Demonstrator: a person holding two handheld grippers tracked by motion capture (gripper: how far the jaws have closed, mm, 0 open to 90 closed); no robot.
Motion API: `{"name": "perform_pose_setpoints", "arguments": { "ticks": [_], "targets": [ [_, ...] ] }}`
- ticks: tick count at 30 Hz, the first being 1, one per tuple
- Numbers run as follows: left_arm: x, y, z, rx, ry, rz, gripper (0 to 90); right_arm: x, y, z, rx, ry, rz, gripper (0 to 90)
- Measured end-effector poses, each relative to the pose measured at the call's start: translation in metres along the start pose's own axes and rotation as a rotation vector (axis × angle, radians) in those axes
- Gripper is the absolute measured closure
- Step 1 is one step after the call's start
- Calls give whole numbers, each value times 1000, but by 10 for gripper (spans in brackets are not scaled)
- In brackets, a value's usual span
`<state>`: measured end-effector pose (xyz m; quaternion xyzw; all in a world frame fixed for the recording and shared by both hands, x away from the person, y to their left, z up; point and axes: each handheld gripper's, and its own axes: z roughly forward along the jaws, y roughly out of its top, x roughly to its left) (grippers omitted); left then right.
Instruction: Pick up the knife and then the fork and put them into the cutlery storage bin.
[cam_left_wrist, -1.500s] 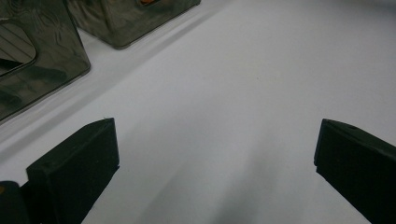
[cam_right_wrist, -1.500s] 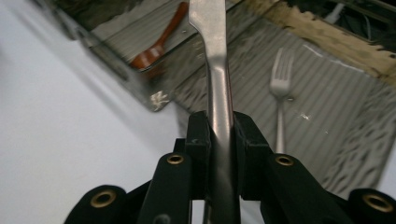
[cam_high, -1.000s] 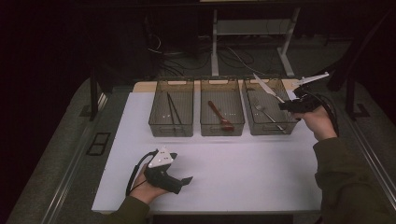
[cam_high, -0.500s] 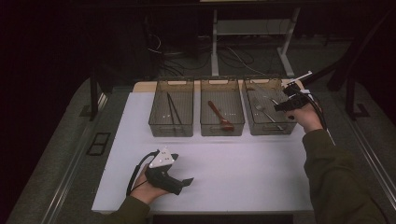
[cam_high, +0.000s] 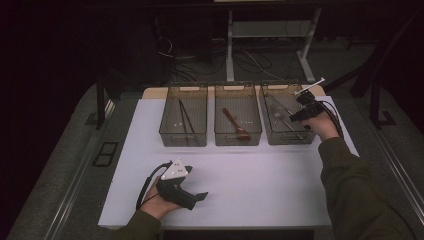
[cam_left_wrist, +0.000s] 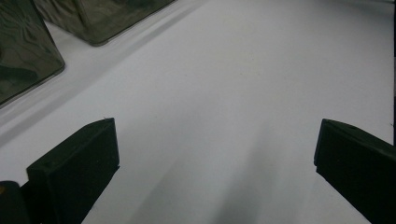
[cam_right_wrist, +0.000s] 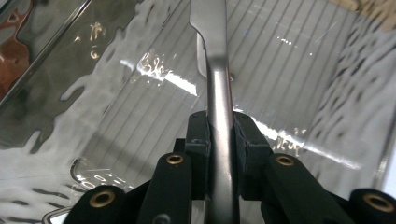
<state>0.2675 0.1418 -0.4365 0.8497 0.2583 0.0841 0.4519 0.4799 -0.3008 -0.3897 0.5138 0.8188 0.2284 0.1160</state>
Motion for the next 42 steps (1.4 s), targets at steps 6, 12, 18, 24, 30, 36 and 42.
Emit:
{"name": "perform_pose_setpoints", "arguments": {
  "ticks": [6, 12, 18, 24, 30, 36, 42],
  "targets": [
    [0, 0, 0, 2, -5, -1, 0, 2, 2, 0, -23, 6, 4, 702],
    [0, 0, 0, 2, -4, 2, 0, 0, 2, -11, -73, 37, 26, 580],
    [1, 0, -1, -15, 0, 4, 0, -3, -3, -20, -151, 69, 27, 444],
    [3, 0, -2, -21, 5, -3, 0, -1, -9, -29, -208, 105, 13, 381],
    [10, 1, -2, -43, 15, -15, 0, 2, -17, -34, -249, 134, 1, 341],
    [16, 0, -2, -48, 15, -22, 0, 5, -27, -41, -320, 151, 1, 288],
    [19, 0, -2, -57, 20, -15, 0, 9, -40, -49, -386, 179, -4, 249]
  ]
}}
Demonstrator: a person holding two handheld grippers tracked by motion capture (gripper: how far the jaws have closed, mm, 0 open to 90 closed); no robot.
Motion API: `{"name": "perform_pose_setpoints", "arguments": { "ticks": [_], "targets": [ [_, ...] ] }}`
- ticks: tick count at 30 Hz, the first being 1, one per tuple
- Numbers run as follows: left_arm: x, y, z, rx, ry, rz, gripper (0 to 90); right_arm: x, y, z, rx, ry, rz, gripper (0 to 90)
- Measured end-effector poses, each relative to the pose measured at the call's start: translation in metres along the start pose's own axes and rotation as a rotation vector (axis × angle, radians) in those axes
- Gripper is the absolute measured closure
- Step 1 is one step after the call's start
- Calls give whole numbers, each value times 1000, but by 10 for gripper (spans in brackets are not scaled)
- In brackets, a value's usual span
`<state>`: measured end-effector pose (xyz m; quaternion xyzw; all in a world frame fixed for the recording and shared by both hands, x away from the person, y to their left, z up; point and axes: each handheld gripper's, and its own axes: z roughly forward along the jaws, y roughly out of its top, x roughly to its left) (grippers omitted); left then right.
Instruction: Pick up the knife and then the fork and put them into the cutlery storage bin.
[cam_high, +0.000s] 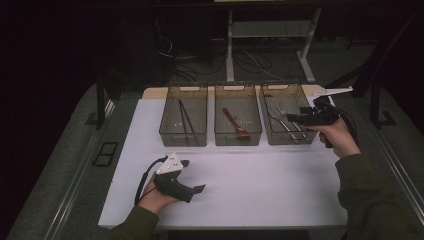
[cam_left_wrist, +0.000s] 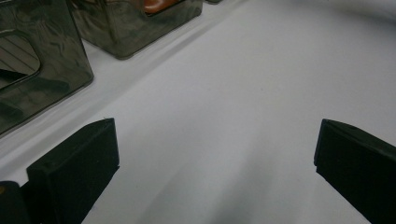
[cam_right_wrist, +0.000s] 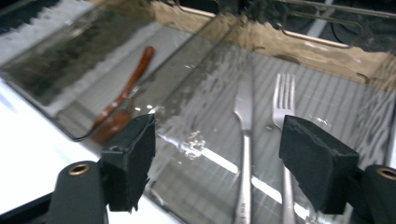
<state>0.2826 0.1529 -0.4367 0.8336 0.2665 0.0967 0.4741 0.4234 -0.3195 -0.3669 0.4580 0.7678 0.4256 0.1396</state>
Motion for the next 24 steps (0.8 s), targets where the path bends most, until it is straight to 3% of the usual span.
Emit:
{"name": "perform_pose_setpoints", "arguments": {
  "ticks": [6, 24],
  "targets": [
    [2, -2, -2, 1, 4, -4, 0, 16, -12, -12, -63, 39, -13, 207],
    [-1, -2, -3, -6, 9, -9, 0, 58, -49, -37, -119, 98, -105, 171]
  ]
}}
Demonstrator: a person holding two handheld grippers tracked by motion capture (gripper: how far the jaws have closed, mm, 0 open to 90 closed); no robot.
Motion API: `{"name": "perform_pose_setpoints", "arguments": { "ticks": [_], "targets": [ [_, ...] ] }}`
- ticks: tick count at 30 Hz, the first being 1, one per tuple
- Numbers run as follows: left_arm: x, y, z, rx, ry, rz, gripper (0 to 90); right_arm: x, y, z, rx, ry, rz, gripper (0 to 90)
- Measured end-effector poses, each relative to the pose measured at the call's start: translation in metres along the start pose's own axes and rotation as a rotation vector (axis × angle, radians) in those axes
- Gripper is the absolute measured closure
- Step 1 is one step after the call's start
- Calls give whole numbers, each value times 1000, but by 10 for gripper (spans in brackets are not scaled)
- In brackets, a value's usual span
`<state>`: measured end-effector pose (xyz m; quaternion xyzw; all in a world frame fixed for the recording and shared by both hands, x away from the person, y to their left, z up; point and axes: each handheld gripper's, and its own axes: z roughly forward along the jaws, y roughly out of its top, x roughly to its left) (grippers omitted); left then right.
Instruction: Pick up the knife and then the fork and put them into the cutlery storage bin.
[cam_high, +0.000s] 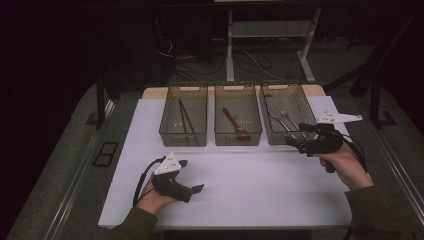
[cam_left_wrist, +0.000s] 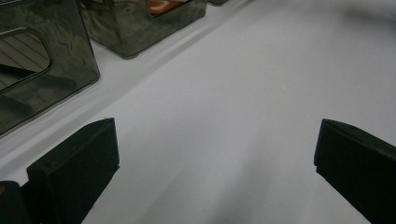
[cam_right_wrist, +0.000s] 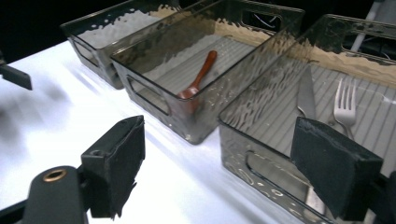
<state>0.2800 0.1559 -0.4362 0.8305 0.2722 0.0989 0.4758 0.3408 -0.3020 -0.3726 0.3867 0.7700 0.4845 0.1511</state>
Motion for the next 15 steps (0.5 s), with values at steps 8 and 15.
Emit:
{"name": "perform_pose_setpoints", "arguments": {
  "ticks": [8, 15],
  "targets": [
    [-2, 0, 0, -2, -2, 3, 0, 14, -16, 1, 8, 18, -26, 171],
    [-3, 0, -2, -7, -5, 2, 0, 27, -32, 1, 11, 43, -46, 171]
  ]
}}
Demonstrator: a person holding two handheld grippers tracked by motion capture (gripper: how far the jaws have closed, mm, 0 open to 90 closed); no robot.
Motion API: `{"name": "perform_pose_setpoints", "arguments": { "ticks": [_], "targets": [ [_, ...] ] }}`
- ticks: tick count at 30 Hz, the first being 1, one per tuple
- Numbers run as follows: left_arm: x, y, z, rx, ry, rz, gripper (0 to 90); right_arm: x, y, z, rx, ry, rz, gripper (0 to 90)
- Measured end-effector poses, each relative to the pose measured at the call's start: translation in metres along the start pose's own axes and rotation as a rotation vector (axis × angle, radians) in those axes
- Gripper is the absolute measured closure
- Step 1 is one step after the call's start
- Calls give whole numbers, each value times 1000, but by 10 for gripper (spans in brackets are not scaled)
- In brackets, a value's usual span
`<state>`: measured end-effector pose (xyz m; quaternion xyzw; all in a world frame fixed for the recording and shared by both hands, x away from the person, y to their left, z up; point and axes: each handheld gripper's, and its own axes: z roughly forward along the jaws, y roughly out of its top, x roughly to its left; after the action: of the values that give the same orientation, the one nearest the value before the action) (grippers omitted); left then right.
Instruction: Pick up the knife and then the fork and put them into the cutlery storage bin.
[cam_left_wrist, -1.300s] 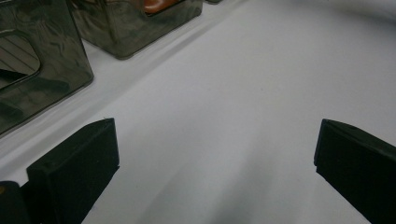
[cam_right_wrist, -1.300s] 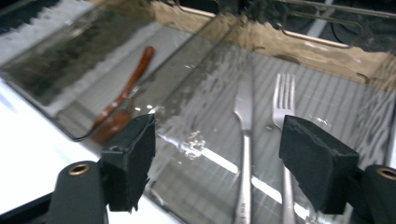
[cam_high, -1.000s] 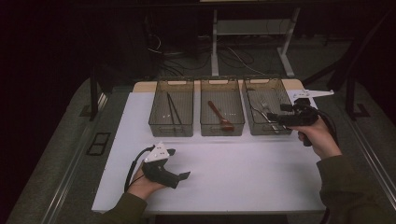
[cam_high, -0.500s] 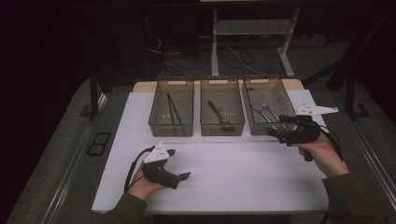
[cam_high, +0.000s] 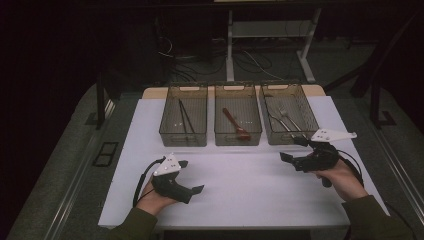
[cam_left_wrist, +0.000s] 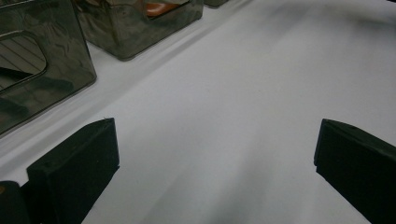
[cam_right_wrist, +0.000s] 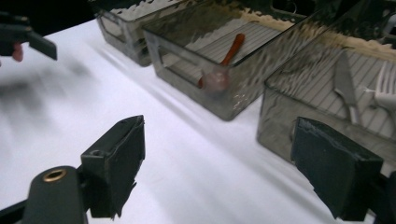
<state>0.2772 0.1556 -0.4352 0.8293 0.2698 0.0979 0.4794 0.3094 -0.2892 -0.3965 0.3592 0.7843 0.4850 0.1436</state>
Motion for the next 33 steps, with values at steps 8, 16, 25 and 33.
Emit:
{"name": "perform_pose_setpoints", "arguments": {
  "ticks": [8, 16, 25, 33],
  "targets": [
    [-2, 0, -1, -5, -4, -3, 0, 11, -14, -4, -22, 22, -4, 171],
    [-3, 1, -1, -4, -5, 1, 0, 15, -35, -6, -1, 15, 13, 171],
    [-3, 1, -1, 2, -5, 9, 0, 24, -51, -12, 29, 3, 3, 171],
    [-3, 0, -2, 3, -1, -1, 0, 29, -63, -17, 39, -25, -13, 170]
  ]
}}
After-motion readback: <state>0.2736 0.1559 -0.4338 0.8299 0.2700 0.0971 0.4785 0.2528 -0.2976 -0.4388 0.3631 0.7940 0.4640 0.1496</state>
